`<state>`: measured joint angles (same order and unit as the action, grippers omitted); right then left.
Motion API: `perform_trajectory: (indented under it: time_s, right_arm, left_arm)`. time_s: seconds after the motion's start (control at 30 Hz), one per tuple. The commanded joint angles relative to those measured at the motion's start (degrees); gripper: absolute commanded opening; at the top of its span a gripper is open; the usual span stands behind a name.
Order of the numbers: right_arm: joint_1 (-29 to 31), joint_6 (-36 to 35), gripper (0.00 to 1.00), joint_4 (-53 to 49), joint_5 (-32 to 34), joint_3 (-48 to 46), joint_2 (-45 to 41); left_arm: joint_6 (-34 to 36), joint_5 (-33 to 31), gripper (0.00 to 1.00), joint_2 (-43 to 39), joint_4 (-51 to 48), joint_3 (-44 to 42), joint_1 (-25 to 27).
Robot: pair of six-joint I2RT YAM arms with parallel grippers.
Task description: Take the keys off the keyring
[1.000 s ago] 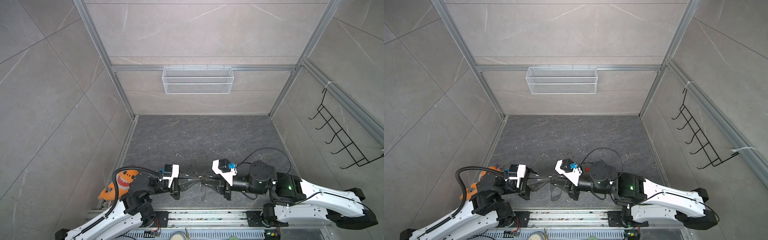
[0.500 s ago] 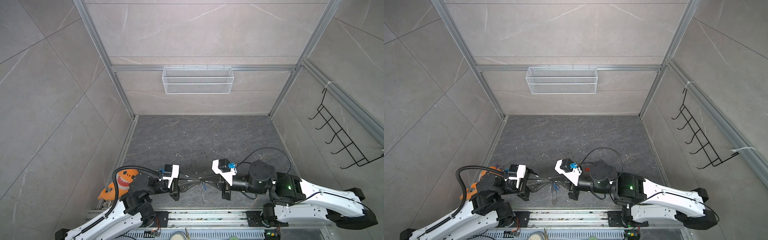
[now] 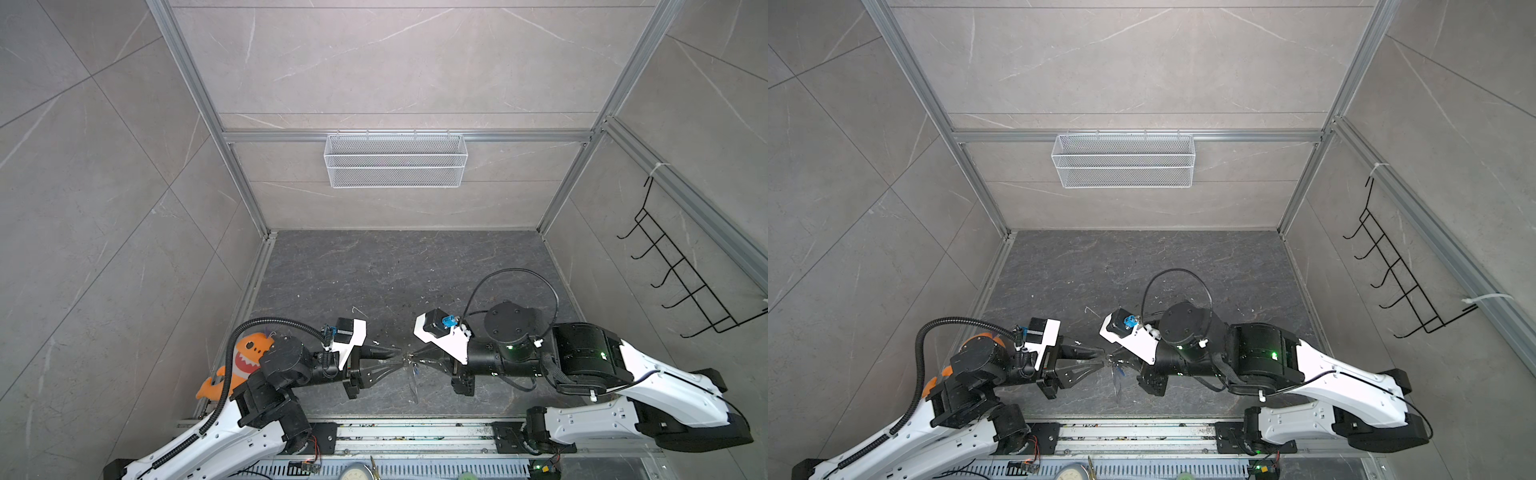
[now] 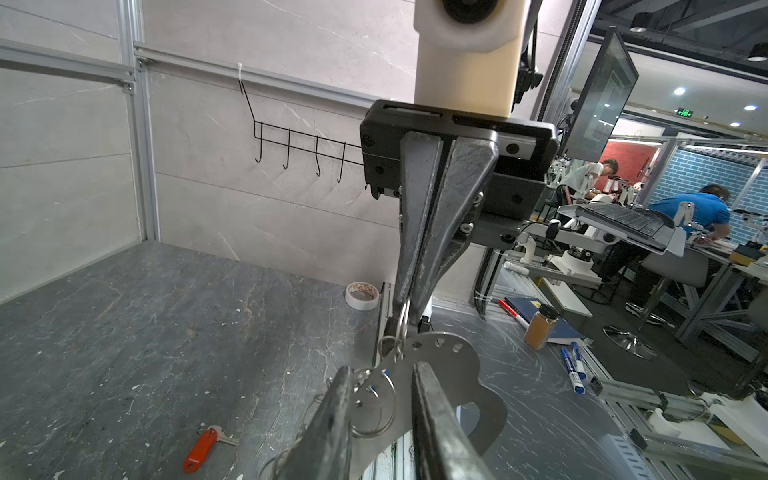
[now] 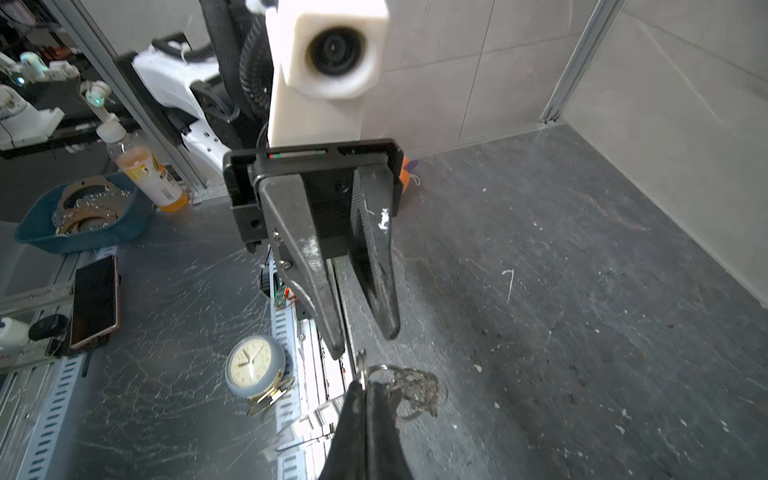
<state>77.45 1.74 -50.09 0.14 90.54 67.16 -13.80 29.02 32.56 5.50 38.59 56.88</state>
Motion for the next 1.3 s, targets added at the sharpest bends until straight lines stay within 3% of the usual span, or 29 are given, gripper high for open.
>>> perform_trajectory:
  time_s: [0.0, 0.33, 0.57, 0.7, 0.77, 0.83, 0.9, 0.97, 1.1, 1.27]
  right_arm:
    - [-0.2, -2.1, 0.00, -9.8, -0.6, 4.4, 2.6]
    - [-0.4, -3.3, 0.00, -12.3, 0.4, 8.0, 5.2]
    - [-0.4, -3.7, 0.00, -13.7, 0.9, 9.6, 6.9]
    - [-0.5, -3.7, 0.00, -13.3, 1.2, 9.7, 7.6]
    - [-0.4, -3.4, 0.00, -12.5, 1.7, 9.3, 7.5]
    - [-0.4, -3.1, 0.12, -10.4, 3.0, 8.0, 6.4]
    - [-0.4, -2.5, 0.32, -6.2, 5.9, 5.1, 3.5]
    - [-0.5, -2.1, 0.41, -0.7, 8.2, 0.6, -0.4]
    - [-0.4, -1.1, 0.49, 9.7, 9.6, -9.3, -7.8]
    - [-0.2, -0.9, 0.50, 15.1, 8.1, -16.4, -9.3]
  left_arm:
    - [0.2, 2.6, 0.27, 2.0, -0.1, 2.1, -0.1]
    - [-0.3, 5.7, 0.16, 3.9, 0.6, 2.8, -0.1]
    - [-0.1, 5.5, 0.16, 3.8, 0.7, 2.9, -0.1]
    - [-0.1, 5.5, 0.00, 4.0, 2.1, 2.6, -0.1]
    - [-0.5, 4.5, 0.00, 3.9, 3.1, 2.1, -0.1]
    - [-0.8, 2.9, 0.00, 3.1, 4.4, 1.3, -0.1]
    - [-1.0, 0.1, 0.00, 1.6, 5.9, -0.1, -0.1]
    - [-1.3, -1.9, 0.00, 0.3, 7.7, -1.3, -0.1]
    - [-1.8, -5.0, 0.00, -1.3, 9.4, -2.6, -0.1]
    - [-2.6, -7.3, 0.00, -1.6, 10.6, -3.1, -0.1]
